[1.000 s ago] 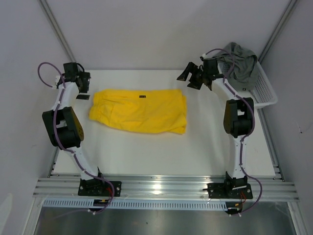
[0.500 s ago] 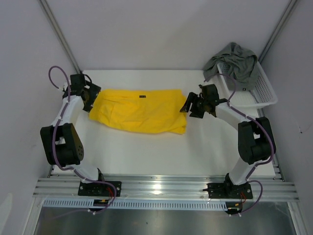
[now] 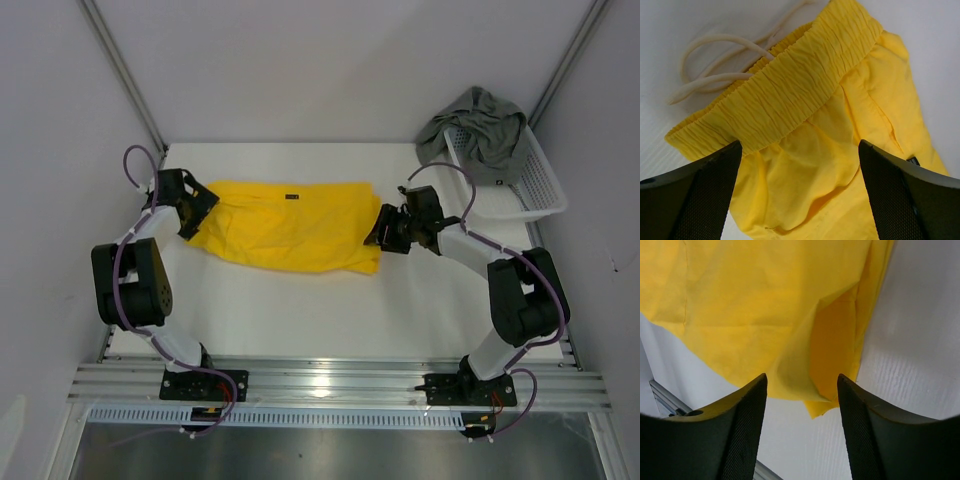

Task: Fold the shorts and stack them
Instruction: Fold the shorts

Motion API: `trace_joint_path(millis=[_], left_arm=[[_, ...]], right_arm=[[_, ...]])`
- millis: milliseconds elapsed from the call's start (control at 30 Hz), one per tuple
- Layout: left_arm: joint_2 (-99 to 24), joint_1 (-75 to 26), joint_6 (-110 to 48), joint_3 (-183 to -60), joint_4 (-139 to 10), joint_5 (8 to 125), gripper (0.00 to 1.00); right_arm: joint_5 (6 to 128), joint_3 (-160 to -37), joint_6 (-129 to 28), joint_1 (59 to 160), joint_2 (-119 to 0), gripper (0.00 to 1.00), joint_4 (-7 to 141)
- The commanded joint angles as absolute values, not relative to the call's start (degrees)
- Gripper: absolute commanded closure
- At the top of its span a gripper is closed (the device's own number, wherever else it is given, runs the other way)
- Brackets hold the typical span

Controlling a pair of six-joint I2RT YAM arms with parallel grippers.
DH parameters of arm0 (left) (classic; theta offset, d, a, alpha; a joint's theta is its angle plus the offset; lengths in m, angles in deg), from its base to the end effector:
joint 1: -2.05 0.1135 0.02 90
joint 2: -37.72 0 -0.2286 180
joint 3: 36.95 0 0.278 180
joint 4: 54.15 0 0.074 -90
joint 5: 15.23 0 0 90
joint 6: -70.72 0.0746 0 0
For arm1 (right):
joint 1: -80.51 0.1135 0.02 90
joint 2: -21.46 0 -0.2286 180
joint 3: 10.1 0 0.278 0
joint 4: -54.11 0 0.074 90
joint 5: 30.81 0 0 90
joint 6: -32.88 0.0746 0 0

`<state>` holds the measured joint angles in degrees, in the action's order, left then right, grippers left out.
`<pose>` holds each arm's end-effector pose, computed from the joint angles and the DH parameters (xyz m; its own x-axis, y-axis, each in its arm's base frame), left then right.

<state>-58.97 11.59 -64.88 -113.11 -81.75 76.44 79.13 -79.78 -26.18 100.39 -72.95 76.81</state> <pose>0.4002 0.0695 0.1324 -0.3817 -0.7883 -0.4825 -0.6540 0.5993 -0.4617 0.3558 0.1557 0.1190 -0.8699 0.1994 -0.4511 -0.1042 0.8197 0.5632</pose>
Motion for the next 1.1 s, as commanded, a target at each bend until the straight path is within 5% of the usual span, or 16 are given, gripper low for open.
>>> trace_joint_path(millis=[0, 200, 300, 333, 467, 800, 1067], left_arm=[[-59.76, 11.72, -62.43, -114.63, -78.40, 75.65, 0.01], [-59.58, 11.63, -61.73, -112.17, -76.90, 76.35, 0.01], [-60.19, 11.63, -61.64, -112.08, -76.63, 76.61, 0.01], [-60.37, 11.72, -61.64, -111.99, -76.72, 76.70, 0.01], [-61.16, 11.63, -61.73, -112.34, -76.90, 76.79, 0.01], [-61.69, 11.63, -61.99, -113.13, -78.21, 78.29, 0.01], [-62.83, 11.72, -62.26, -115.24, -80.15, 78.28, 0.01]], right_arm=[[79.23, -81.36, -28.99, 101.60, -72.84, 0.41, 73.78], [78.17, -82.15, -30.84, 102.65, -74.87, 0.42, 73.25], [79.40, -81.63, -30.84, 103.62, -74.52, 0.57, 73.34], [79.31, -81.45, -30.75, 103.88, -74.17, 0.73, 73.51], [78.70, -79.96, -30.31, 105.11, -70.31, 1.00, 75.00], [73.60, -75.05, -29.79, 109.16, -58.44, 1.00, 80.64], [72.81, -65.82, -24.70, 112.31, -60.72, 1.00, 74.85]])
